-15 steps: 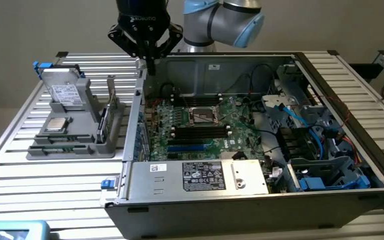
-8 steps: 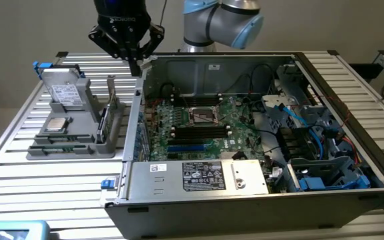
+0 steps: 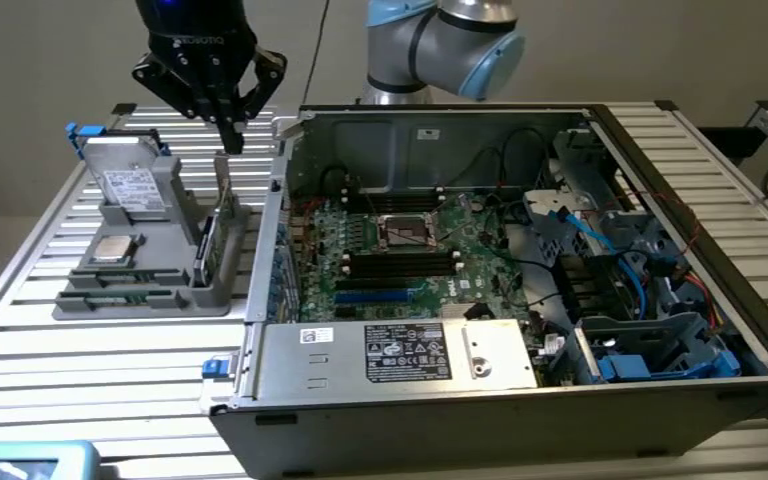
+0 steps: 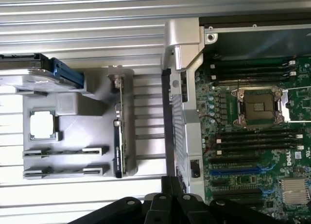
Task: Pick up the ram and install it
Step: 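Reach for the ram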
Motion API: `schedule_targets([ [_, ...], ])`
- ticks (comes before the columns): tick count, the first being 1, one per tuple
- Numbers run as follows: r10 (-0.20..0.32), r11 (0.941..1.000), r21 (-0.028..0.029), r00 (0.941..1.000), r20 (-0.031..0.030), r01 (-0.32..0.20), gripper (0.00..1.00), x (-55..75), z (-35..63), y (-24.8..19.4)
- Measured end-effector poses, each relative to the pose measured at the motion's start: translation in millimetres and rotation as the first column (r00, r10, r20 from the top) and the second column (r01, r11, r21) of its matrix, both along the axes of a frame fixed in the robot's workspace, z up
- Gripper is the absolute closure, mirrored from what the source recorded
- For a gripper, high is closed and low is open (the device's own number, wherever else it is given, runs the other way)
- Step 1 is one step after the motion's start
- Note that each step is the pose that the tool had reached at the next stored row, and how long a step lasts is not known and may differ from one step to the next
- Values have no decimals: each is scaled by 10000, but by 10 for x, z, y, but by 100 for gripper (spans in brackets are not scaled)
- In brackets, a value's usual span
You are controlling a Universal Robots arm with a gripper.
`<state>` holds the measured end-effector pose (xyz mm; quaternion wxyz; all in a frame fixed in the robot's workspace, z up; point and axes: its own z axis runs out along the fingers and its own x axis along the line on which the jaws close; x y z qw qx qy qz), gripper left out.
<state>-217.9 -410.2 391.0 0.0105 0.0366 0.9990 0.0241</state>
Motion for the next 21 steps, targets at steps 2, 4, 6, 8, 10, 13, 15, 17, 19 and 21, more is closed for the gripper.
schedule_targets([
  [2, 1, 10000, 0, 10000, 0, -1, 89, -148, -9, 0],
  [4, 0, 10000, 0, 10000, 1, 0, 89, -356, -28, 0],
  [6, 0, 10000, 0, 10000, 0, 0, 89, -416, -46, 0],
  [8, 1, 10000, 0, 10000, 1, -1, 89, -489, -82, -3],
  [10, 1, 10000, 0, 10000, 0, -1, 89, -578, -118, -7],
  [13, 1, 10000, 0, 10000, 0, -1, 89, -694, -159, -18],
  [15, 1, 10000, -1, 10000, 0, -1, 89, -771, -184, -23],
  [17, 1, 10000, -1, 10000, 0, -1, 89, -856, -212, -26],
  [19, 1, 10000, -3, 10000, 0, -1, 89, -949, -241, -27],
  [21, 4, 10000, -10, 10000, 0, -4, 89, -1029, -262, -27],
])
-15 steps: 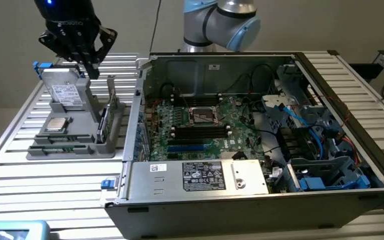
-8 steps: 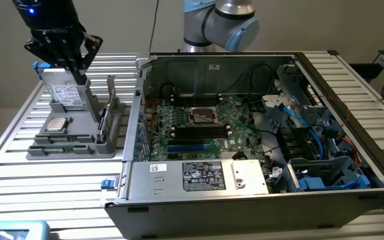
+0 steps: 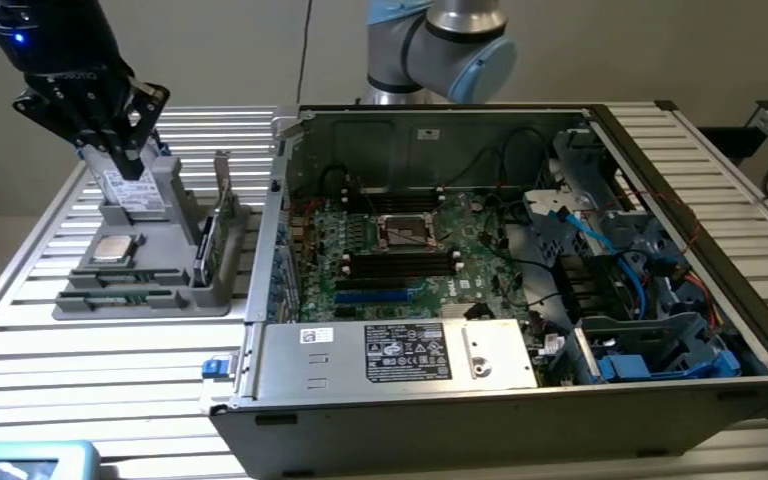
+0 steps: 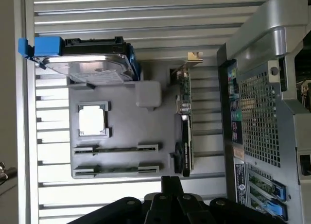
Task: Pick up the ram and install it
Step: 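Reach for the ram, then pick up the ram and move it above insertion slot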
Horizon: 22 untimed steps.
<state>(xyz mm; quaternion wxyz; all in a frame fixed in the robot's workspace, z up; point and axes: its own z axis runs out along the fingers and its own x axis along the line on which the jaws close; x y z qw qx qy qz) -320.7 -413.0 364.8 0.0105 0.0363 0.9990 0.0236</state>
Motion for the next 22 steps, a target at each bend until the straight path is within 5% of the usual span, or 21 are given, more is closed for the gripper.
schedule_targets([
  [16, 181, 9995, -241, 9998, 0, -181, 89, -470, -131, 1],
  [22, 268, 9993, -251, 9996, 0, -268, 89, -540, -163, 3],
])
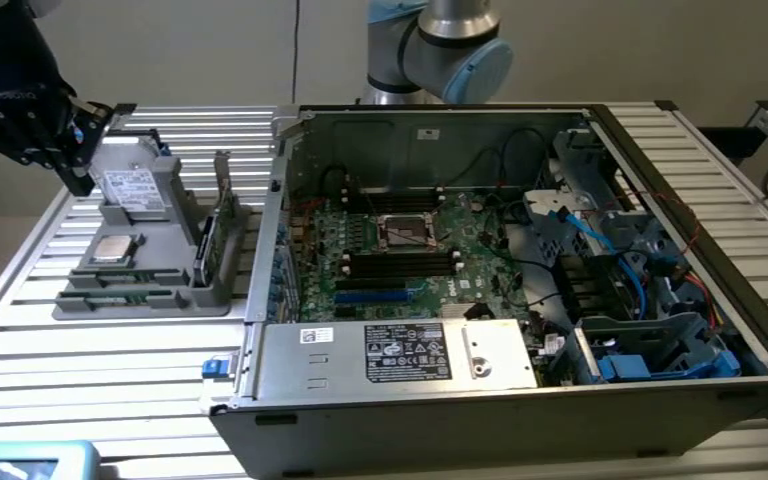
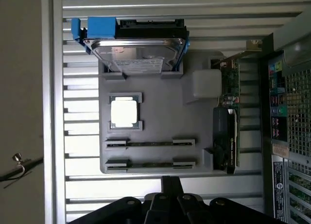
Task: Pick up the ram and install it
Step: 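Pick up the ram and move it above insertion slot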
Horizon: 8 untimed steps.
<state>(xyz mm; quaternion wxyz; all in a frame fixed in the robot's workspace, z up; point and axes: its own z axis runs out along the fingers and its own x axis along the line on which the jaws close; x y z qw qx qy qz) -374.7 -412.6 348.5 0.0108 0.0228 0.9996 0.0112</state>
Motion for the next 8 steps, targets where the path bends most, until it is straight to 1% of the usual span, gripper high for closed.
schedule_targets([
  [1, 46, 10000, 1, 10000, 0, -46, 89, -4, -8, 0],
  [4, 554, 9985, 0, 9985, -2, -554, 89, -6, -32, 1],
  [6, 912, 9958, 3, 9958, -1, -912, 89, -6, -46, 1],
  [8, 1271, 9919, 9, 9919, -1, -1271, 89, -6, -58, 1],
])
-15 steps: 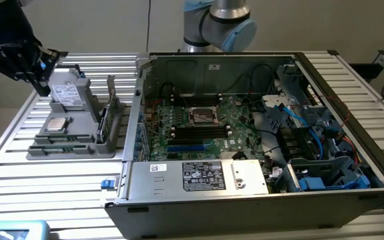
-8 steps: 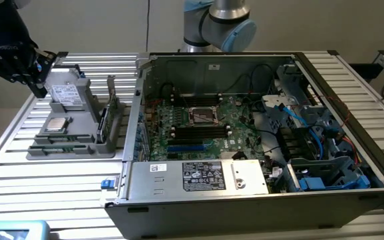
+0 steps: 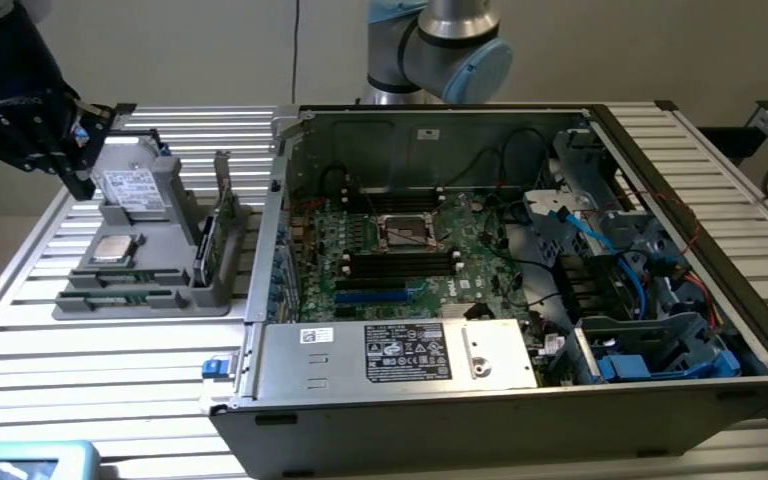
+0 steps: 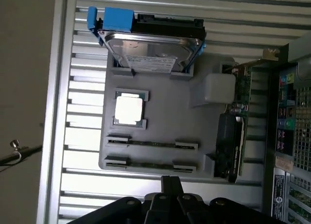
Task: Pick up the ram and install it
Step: 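Pick up the ram and move it above insertion slot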
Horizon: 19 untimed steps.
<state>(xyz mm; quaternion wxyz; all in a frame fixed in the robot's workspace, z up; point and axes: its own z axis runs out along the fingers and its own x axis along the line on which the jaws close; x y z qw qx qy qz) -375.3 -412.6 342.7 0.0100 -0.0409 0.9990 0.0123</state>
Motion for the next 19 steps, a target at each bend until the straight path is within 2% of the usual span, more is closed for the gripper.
schedule_targets([
  [5, 897, 9960, 2, 9960, 1, -897, 89, 0, -5, 0],
  [10, 1804, 9836, 2, 9836, 1, -1804, 89, 0, -6, 0],
  [15, 2685, 9633, 2, 9633, 1, -2685, 89, 0, -5, 0],
  [19, 3386, 9409, 2, 9409, 1, -3386, 89, 0, -5, 0],
])
